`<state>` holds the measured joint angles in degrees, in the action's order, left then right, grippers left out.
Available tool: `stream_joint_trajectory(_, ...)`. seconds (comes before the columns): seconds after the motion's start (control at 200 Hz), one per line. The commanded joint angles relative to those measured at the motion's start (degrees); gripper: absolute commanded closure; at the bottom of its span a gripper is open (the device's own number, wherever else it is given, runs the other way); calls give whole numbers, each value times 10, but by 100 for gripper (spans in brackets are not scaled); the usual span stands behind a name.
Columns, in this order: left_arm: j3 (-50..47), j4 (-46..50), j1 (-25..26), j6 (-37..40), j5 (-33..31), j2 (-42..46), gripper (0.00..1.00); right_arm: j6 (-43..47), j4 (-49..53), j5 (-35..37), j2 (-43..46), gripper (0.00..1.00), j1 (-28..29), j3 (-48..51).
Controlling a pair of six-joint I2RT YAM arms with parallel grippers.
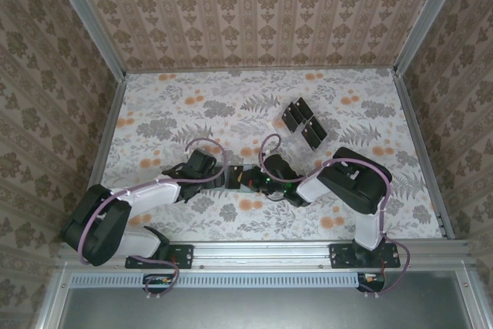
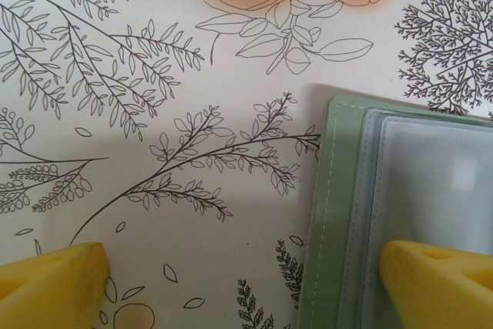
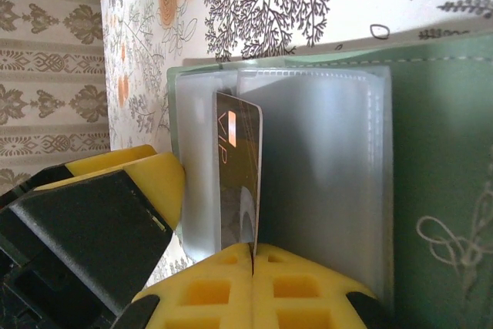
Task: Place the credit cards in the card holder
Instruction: Insert the credit card into the card slot.
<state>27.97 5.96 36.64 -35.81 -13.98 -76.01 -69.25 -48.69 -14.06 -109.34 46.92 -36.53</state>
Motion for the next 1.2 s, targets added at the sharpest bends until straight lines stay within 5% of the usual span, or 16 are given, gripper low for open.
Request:
stream_joint_trajectory(0.0,-14,35,-4,-1,-10,-8,0,-2,37,-11,-25,100,4,-10)
stream_joint_trajectory(0.52,10,76,-11,-2,-4,44,0,21,109,-34,-37,100,4,-69)
stream_joint_trajectory(0.715,30,108,-23,-5,-10,63,0,62,198,-37,8,58,-1,-93)
stream_joint_trajectory(0.88,32,129,-36,-11,-17,75,0,99,284,-41,52,42,-13,-115)
stream_joint_trajectory(1.115,31,155,-53,-23,-36,86,0,177,477,-9,96,43,-19,-180)
stream_joint_trajectory(1.195,31,155,-57,-27,-41,83,0,209,559,18,91,52,-17,-221)
